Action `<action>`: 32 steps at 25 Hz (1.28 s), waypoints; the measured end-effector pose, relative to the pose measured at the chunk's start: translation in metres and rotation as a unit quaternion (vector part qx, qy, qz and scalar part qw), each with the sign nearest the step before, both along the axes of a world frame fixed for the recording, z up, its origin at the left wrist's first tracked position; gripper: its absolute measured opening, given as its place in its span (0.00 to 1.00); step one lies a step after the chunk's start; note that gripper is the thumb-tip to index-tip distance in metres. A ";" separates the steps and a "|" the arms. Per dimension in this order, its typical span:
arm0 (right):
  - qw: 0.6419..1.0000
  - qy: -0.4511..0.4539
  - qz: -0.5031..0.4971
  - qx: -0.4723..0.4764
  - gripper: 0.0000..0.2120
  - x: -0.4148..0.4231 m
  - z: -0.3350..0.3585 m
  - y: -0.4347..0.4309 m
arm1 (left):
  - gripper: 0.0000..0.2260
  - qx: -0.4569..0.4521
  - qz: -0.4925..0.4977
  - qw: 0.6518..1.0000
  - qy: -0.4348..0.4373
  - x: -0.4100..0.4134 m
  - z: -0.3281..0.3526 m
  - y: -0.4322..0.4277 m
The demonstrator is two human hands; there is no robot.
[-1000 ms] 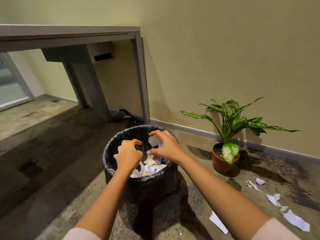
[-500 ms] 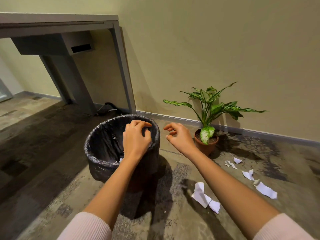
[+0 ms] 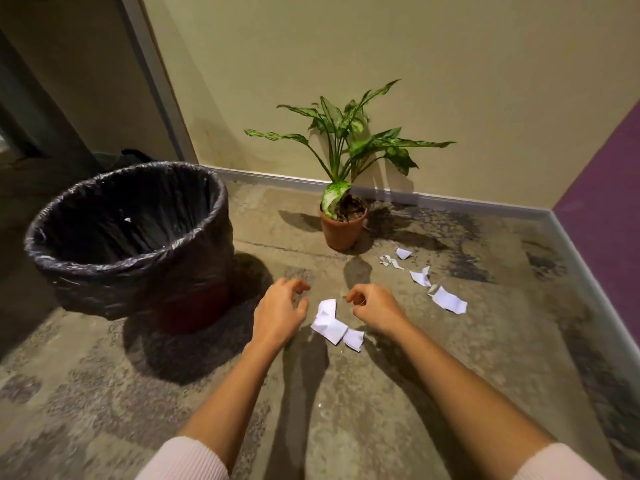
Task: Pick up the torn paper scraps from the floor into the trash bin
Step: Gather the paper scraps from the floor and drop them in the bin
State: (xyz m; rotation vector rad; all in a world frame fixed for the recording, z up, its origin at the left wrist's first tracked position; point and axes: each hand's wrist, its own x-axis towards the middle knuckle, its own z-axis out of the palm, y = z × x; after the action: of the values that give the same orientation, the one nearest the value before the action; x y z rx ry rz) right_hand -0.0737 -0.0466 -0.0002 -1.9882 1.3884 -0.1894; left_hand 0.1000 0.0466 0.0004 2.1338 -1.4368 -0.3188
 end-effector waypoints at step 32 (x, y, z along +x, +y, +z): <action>0.998 -0.038 -0.041 0.010 0.05 -0.015 -0.069 0.007 | 0.17 0.141 -0.052 0.988 0.037 -0.001 -0.050 -0.035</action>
State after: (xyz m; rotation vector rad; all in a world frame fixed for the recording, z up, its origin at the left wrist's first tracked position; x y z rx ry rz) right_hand -0.0884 -0.0391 -0.0690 -1.8909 1.4187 -0.2836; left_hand 0.0985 0.0117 -0.0500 2.2421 -1.5396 -0.6692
